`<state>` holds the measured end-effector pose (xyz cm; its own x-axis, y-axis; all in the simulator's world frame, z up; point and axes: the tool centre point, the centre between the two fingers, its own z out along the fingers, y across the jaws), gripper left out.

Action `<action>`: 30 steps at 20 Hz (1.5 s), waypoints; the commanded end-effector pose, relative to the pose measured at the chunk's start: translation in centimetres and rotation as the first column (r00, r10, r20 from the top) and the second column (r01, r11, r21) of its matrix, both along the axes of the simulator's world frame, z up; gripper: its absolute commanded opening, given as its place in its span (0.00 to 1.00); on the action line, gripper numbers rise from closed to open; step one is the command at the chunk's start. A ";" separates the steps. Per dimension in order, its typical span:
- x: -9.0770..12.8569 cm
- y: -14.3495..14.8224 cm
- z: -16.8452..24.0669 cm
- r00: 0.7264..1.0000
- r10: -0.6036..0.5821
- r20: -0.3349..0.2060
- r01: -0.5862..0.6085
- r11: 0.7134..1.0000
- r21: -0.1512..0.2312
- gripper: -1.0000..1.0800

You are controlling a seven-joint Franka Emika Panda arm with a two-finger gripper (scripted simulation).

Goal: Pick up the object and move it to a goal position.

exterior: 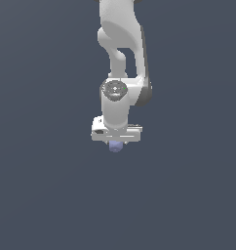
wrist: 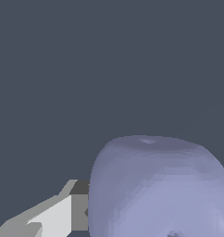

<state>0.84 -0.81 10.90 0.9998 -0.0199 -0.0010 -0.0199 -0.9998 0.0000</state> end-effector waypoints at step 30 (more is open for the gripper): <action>-15.2 -2.8 17.9 1.000 0.000 0.001 0.000 1.000 0.001 0.00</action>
<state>-13.97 -3.49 28.36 0.9998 -0.0205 0.0006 -0.0205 -0.9998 -0.0007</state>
